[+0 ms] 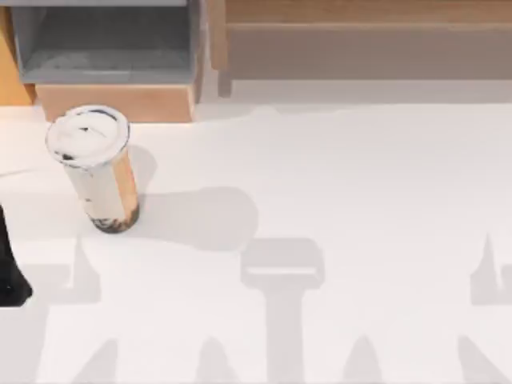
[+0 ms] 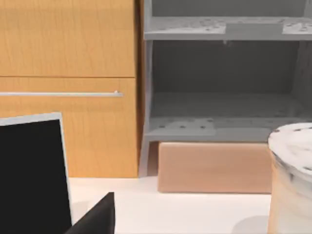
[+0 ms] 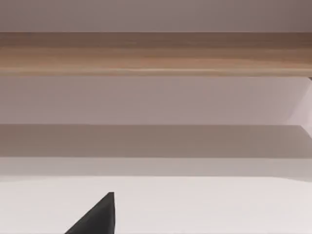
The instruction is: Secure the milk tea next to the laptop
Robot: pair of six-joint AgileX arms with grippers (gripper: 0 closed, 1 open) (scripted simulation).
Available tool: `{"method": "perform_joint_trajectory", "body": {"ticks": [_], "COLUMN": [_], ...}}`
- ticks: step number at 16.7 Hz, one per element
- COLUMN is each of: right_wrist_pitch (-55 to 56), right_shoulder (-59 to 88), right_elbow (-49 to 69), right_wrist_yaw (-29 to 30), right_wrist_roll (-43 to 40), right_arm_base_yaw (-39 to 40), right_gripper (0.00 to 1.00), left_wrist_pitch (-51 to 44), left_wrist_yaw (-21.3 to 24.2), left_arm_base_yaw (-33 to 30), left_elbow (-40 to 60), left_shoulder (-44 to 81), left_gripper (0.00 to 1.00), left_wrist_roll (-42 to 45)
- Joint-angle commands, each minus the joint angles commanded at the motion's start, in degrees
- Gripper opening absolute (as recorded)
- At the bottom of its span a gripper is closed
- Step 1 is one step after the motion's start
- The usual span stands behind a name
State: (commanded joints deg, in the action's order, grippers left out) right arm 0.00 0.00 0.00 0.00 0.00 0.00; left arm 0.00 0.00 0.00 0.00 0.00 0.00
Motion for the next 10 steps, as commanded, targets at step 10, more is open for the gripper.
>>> {"method": "perform_joint_trajectory", "body": {"ticks": [10], "right_wrist_pitch": [0.00], "right_shoulder": [0.00], "right_elbow": [0.00], "right_wrist_yaw": [0.00], "right_wrist_roll": [0.00], "right_arm_base_yaw": [0.00], "right_gripper": [1.00], "left_wrist_pitch": [18.99], "left_wrist_yaw": [-7.71], "left_arm_base_yaw": [-8.53], "left_elbow": [0.12], "left_shoulder": [21.97], "left_gripper": [1.00], "left_wrist_roll": [-1.47]}}
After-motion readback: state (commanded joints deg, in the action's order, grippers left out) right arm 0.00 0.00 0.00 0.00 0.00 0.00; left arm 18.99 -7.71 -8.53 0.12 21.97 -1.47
